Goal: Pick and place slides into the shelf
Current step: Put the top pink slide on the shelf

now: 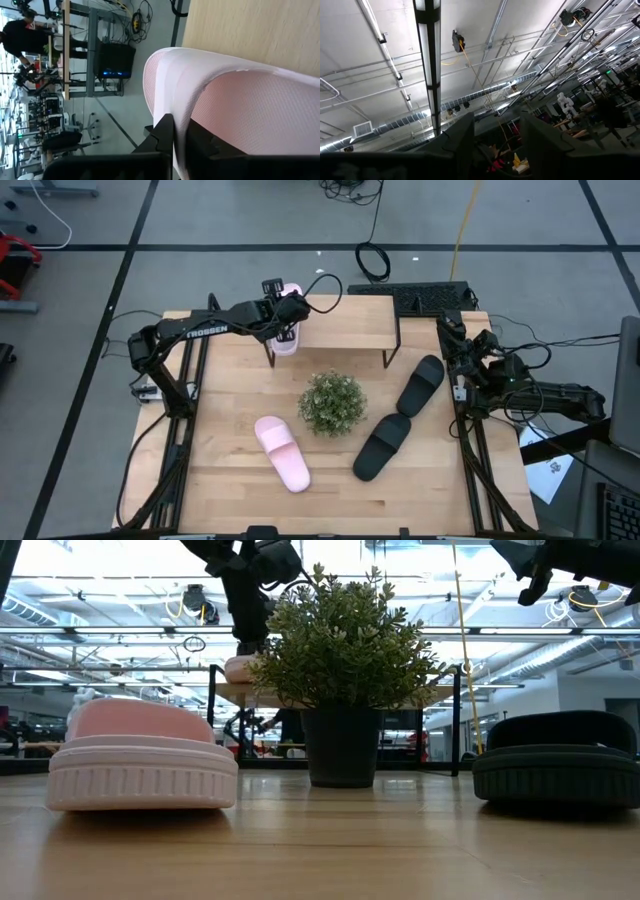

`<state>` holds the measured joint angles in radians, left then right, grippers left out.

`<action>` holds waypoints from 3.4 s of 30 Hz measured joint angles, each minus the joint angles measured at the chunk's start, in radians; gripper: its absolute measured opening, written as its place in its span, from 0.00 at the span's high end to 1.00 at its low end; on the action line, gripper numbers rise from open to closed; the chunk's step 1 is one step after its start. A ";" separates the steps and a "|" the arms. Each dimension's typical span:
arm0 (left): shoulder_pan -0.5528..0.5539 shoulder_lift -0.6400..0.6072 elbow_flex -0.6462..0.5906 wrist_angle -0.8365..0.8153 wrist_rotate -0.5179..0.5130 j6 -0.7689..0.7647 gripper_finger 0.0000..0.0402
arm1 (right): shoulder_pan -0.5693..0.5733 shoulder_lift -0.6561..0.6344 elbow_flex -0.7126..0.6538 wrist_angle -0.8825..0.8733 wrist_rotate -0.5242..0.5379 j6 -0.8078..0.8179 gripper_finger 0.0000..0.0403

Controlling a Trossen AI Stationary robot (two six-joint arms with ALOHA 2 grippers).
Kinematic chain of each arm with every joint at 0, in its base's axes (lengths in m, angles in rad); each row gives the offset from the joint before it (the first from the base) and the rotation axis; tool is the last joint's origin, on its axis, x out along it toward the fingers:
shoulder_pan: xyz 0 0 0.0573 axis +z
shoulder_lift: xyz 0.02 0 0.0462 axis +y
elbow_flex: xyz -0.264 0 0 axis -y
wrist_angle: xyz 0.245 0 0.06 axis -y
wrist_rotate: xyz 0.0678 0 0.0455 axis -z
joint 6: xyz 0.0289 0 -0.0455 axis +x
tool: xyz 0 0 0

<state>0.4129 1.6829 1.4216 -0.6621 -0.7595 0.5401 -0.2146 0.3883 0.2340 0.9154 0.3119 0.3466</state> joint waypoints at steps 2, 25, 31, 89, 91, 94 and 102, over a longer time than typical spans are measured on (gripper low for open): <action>0.000 0.000 0.000 0.000 0.000 0.000 0.95 | 0.000 0.000 0.000 0.000 0.000 0.000 0.63; 0.019 -0.001 0.000 0.001 0.004 -0.022 0.75 | 0.000 0.000 0.000 0.000 -0.003 0.000 0.63; 0.014 -0.001 0.000 0.000 0.022 -0.018 0.76 | 0.000 0.000 0.000 0.000 -0.003 0.000 0.63; -0.008 -0.002 0.001 0.028 -0.026 0.188 0.76 | 0.000 0.000 0.000 -0.002 -0.003 0.000 0.63; -0.008 -0.002 0.001 0.024 -0.026 0.188 0.76 | 0.000 0.000 0.000 -0.002 -0.003 0.000 0.63; -0.009 -0.002 0.001 0.010 -0.025 0.188 0.76 | 0.000 0.000 0.000 -0.002 -0.003 0.000 0.63; -0.010 -0.002 0.001 -0.001 -0.025 0.188 0.76 | 0.000 0.000 0.000 -0.008 -0.003 0.000 0.63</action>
<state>0.4034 1.6810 1.4227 -0.6628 -0.7845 0.7284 -0.2145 0.3885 0.2340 0.9073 0.3084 0.3466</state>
